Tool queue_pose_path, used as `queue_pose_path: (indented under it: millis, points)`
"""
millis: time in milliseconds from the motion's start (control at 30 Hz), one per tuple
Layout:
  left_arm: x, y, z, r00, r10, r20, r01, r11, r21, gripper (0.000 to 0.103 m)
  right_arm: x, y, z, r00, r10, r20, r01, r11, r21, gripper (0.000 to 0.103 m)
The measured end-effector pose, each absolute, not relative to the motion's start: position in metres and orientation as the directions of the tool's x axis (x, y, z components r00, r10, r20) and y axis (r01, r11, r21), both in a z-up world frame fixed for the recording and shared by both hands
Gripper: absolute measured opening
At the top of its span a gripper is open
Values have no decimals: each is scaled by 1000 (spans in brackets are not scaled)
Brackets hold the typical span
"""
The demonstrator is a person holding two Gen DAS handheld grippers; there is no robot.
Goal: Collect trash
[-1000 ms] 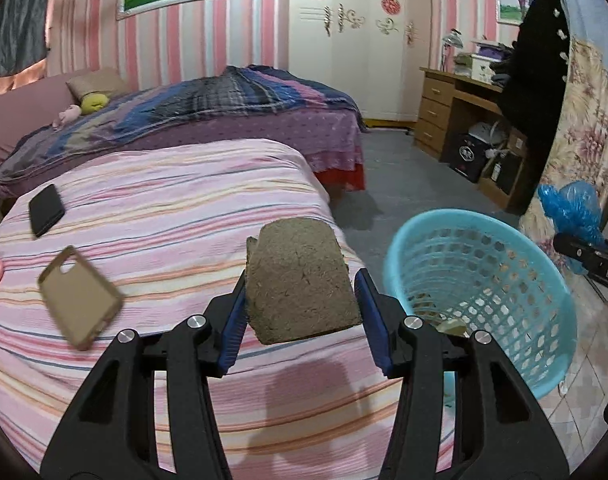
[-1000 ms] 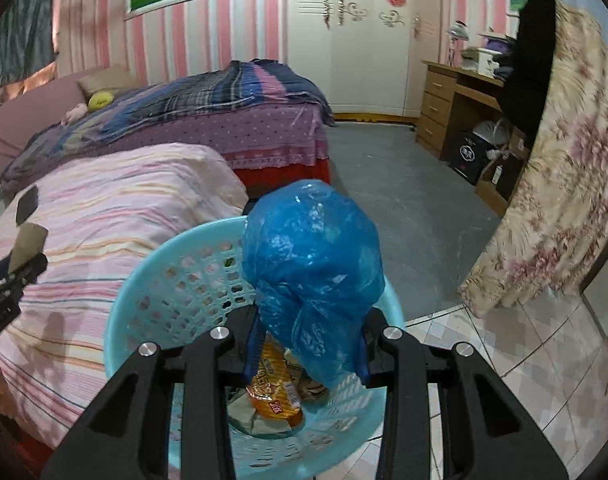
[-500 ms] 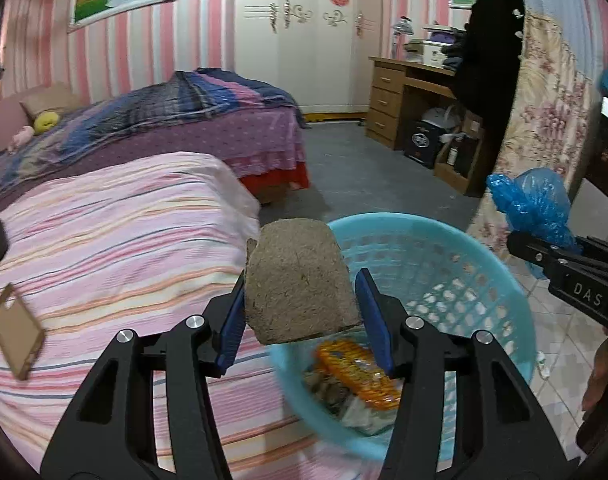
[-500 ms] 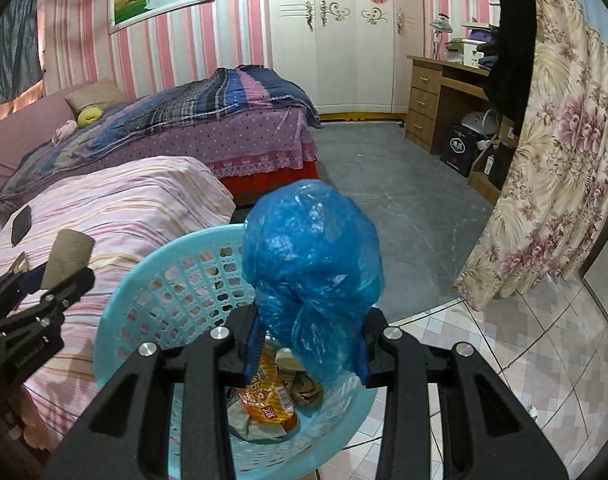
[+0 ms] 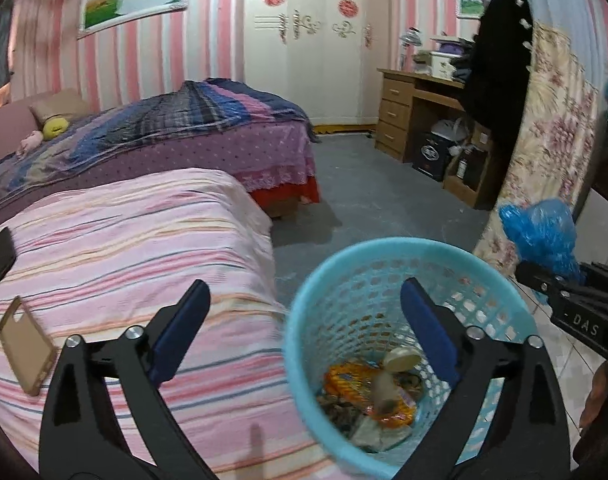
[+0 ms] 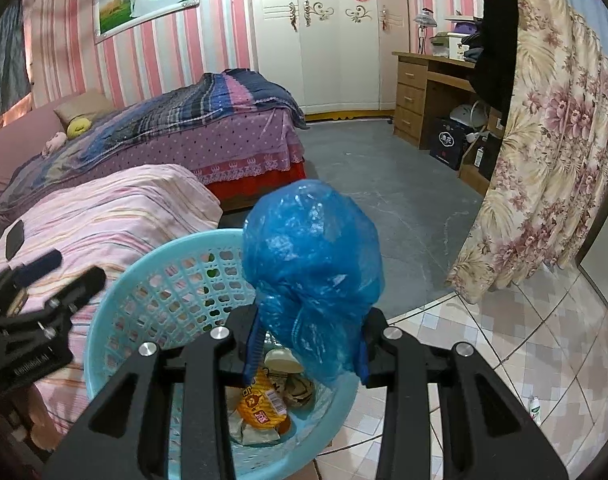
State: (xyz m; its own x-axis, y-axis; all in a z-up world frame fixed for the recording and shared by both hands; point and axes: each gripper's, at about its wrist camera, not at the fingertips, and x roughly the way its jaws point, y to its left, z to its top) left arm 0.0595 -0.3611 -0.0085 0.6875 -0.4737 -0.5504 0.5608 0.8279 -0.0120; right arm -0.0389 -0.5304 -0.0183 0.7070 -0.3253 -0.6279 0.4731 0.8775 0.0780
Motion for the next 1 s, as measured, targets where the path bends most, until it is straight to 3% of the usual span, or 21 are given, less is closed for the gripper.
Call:
queue_pose_path:
  millis: [267,300,333,500,700,1000]
  points:
    - [59,-313,4,764,-409,-499,497,866,49,97,-26,-523,-20,721,-299,-625,445,891,86,38]
    - [58,-307,5,771,-402,-494,489,871,54,97,-25,-521,-20,723,-298,-623,442,893,86,46]
    - [57,-299,7,778,-391,-491,478,876,59,97,-24,-518,-19,727,-298,-619,439,895,84,62]
    - [55,-253,13,801,-345,-489,424,904,57,97,-16,-499,-18,740,-295,-605,418,906,69,87]
    - [44,-192,16,837,-270,-477,345,936,75,97,-5,-469,-18,735,-309,-603,408,912,30,97]
    - [20,-114,-2,839,-205,-505,261,964,42,97,-9,-430,-10,783,-203,-589,320,942,100,98]
